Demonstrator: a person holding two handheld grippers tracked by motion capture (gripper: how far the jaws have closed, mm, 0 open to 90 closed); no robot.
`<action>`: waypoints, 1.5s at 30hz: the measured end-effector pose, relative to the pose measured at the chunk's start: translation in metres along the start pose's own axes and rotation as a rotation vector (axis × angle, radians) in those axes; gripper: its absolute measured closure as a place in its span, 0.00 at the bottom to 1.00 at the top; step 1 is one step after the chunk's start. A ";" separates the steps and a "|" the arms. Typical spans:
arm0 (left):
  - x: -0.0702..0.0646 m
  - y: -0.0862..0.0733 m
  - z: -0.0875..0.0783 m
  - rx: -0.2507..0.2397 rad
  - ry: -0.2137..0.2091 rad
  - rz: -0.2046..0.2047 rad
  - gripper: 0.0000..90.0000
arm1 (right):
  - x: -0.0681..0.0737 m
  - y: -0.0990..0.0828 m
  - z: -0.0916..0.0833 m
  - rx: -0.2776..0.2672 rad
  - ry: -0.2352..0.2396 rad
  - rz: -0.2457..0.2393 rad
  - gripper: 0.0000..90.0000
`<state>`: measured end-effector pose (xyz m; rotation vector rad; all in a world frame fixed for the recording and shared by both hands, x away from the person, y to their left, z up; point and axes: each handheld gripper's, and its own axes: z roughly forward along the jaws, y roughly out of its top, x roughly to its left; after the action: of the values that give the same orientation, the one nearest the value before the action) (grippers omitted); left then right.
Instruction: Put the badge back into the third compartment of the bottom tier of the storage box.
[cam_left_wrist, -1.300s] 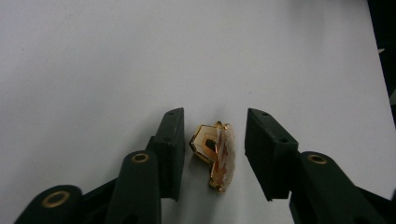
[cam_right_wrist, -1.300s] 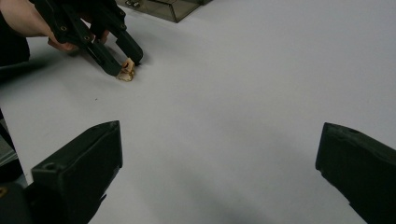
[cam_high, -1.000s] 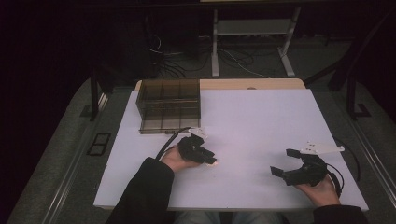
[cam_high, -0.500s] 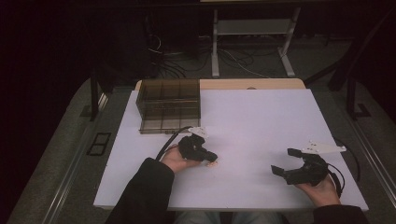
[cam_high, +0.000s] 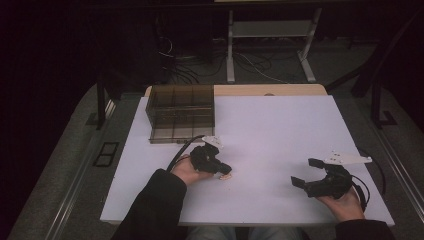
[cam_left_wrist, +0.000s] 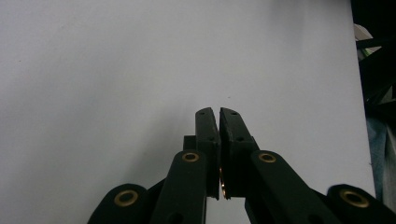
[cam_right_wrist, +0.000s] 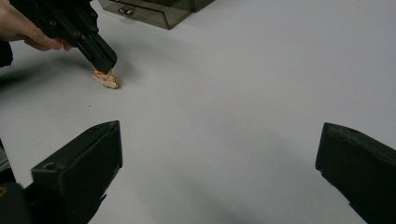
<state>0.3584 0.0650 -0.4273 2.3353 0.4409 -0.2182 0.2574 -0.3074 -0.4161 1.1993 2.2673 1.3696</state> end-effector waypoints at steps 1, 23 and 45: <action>-0.001 0.001 -0.001 0.000 -0.003 -0.003 0.96 | 0.000 0.000 0.000 -0.002 0.000 0.001 0.00; -0.001 0.020 -0.024 0.000 -0.009 0.014 0.96 | -0.001 -0.001 -0.002 0.000 -0.001 0.001 0.00; 0.006 0.034 -0.051 -0.010 0.021 0.035 0.96 | -0.001 -0.001 -0.003 -0.005 0.002 -0.003 0.00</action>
<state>0.3786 0.0792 -0.3706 2.3351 0.4104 -0.1746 0.2557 -0.3102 -0.4159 1.1925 2.2641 1.3752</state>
